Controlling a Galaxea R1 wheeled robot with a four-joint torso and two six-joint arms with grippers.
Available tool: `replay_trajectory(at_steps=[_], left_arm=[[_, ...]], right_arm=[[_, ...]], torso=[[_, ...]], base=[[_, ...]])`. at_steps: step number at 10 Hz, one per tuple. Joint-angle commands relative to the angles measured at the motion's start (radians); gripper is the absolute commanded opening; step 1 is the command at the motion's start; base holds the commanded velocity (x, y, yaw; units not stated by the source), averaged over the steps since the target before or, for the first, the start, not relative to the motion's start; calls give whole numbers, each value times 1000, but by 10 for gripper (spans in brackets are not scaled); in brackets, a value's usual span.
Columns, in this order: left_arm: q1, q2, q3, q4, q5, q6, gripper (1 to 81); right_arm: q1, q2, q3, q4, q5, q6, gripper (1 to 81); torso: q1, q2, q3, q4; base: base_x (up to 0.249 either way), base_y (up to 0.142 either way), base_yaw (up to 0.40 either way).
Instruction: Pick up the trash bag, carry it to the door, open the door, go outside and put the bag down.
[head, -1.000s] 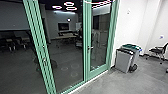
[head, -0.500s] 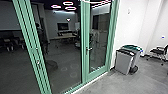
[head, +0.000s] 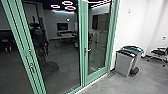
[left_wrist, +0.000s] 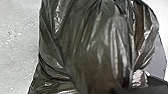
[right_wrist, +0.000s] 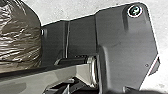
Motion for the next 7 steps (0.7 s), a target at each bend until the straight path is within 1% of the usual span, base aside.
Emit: replay_trajectory(at_steps=[1,7], left_arm=[[-63,-4,-2,5,60,5,10],[-63,-4,-2,4,60,5,10]], right_arm=[[44,8,4,1,-45,0,811],[41,10,4,-1,-43,-3,811]], torso=[[0,0,0,0],[0,0,0,0]], base=[[158,-68,0],[158,-69,0]])
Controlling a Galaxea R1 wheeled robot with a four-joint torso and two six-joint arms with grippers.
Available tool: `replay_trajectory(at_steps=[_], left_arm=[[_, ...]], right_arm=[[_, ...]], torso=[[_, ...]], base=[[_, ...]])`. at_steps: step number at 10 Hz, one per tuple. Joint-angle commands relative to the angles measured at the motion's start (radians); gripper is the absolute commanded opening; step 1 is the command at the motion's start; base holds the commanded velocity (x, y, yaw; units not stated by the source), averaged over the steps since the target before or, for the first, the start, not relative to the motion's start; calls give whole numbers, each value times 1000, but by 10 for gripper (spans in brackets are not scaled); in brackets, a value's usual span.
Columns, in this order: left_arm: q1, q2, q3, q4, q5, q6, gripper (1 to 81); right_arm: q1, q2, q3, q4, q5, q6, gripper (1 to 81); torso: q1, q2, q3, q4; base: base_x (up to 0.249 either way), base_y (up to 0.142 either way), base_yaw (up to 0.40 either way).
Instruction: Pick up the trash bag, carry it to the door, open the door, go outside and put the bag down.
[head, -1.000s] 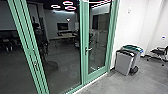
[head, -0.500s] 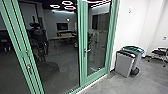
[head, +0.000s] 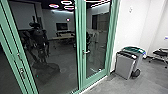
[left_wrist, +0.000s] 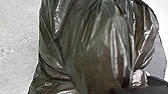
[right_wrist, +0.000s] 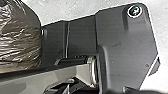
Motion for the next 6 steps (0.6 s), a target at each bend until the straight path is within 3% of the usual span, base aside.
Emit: replay_trajectory(at_steps=[1,6], left_arm=[[-63,-3,-2,4,60,5,10],[-65,2,-2,5,60,5,10]], right_arm=[[38,9,4,-1,-44,-3,811],[36,11,4,-4,-44,-4,811]], torso=[[0,0,0,0],[0,0,0,0]], base=[[159,-69,0],[158,-80,0]])
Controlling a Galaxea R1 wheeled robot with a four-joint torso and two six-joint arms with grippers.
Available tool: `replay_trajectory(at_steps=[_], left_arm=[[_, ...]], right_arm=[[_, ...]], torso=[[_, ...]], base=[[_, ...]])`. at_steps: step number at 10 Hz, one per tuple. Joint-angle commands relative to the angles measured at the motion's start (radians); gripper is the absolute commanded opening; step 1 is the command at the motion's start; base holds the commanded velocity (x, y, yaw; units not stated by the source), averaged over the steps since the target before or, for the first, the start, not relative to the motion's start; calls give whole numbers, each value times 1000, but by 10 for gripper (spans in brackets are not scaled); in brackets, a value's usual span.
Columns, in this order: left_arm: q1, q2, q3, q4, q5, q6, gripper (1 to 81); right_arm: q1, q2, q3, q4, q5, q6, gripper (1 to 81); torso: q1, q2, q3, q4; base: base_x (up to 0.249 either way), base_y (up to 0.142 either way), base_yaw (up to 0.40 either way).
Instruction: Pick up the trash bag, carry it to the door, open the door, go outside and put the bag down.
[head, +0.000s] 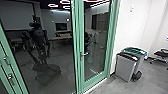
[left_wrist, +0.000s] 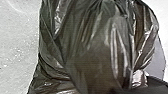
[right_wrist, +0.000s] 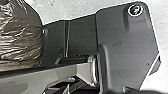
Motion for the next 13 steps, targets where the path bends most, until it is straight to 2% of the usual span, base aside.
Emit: replay_trajectory(at_steps=[1,4,9,13], left_arm=[[-63,-1,-2,5,60,5,10],[-63,0,-2,14,60,3,10],[-64,0,-2,14,60,5,10],[-63,0,-2,16,60,5,10]], right_arm=[[41,9,4,-3,-48,-3,811],[41,9,4,-3,-48,-3,811],[41,9,4,-2,-48,-3,811],[41,9,4,0,-47,-3,811]], torso=[[0,0,0,0],[0,0,0,0],[0,0,0,0],[0,0,0,0]], base=[[159,-97,0],[158,-78,0],[159,0,0],[158,-69,0]])
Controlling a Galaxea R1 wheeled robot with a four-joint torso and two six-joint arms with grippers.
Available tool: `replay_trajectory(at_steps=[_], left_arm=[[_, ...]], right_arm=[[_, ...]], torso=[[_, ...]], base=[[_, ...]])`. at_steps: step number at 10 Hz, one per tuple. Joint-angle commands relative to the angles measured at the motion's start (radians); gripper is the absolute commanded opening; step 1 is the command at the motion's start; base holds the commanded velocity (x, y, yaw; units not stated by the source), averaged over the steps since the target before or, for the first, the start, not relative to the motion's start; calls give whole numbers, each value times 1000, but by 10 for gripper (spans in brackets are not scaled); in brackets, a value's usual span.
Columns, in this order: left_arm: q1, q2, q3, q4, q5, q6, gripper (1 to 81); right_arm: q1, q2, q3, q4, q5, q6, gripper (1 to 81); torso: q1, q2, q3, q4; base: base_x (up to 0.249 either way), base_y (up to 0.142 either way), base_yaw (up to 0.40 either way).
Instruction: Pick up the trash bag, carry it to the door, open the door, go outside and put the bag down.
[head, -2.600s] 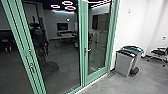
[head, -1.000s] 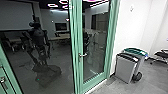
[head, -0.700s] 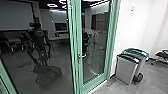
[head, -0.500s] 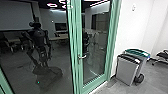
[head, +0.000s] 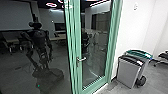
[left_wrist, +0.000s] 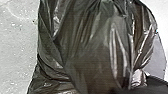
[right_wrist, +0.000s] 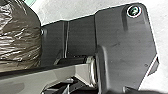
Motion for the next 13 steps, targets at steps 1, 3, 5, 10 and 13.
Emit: replay_trajectory(at_steps=[1,3,5,10,13], left_arm=[[-61,-3,-1,6,60,5,10],[-61,-3,-1,6,60,3,10],[-61,-3,-1,6,60,3,10],[-61,-2,-1,8,60,3,10],[-61,-2,-1,8,60,3,10]], right_arm=[[41,11,8,-1,-50,-2,811],[41,11,8,-1,-49,-2,811],[43,11,8,-2,-49,-2,811],[41,13,8,-2,-50,-2,811],[43,14,8,-5,-50,-3,811]], torso=[[0,0,0,0],[-1,0,0,0],[0,0,0,0],[0,0,0,0],[0,0,0,0]], base=[[158,-74,0],[158,-74,0],[158,-74,0],[158,-80,0],[146,-72,0]])
